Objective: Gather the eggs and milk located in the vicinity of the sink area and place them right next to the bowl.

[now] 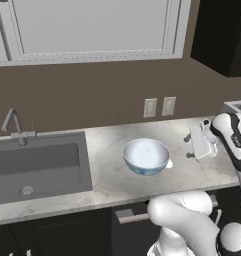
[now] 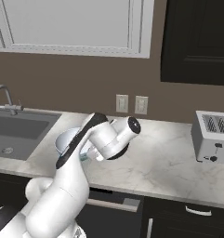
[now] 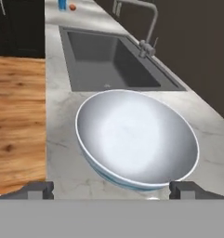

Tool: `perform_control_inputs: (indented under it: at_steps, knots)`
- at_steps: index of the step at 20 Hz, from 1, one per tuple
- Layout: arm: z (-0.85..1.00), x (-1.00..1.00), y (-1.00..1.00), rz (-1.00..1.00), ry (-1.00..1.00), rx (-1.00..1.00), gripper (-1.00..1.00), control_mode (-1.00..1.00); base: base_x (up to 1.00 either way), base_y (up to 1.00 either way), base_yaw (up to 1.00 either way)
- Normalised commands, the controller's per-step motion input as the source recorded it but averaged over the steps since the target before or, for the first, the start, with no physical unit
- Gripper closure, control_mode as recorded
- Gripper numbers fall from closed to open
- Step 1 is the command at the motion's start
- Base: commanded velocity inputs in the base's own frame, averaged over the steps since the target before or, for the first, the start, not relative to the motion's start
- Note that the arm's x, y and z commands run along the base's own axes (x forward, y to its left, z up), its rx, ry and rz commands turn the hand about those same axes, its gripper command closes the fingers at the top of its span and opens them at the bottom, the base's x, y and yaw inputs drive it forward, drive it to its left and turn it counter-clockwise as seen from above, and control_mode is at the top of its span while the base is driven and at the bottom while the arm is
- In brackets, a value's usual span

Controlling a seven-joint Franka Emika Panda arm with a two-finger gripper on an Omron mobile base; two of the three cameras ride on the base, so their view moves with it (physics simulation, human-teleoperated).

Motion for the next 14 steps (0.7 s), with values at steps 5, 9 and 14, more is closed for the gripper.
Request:
perform_control_inputs:
  at_steps: [5,9,14]
  knots:
    - [0.1,-0.35,0.51,0.0,-0.16,-0.14,-1.0,-1.0,0.0,0.0,0.0]
    - [0.0,-0.39,0.57,0.0,-0.24,-0.16,-1.0,-1.0,0.0,0.0,0.0]
    - [0.0,-0.42,0.46,0.0,-0.28,-0.12,-1.0,-1.0,0.0,0.0,0.0]
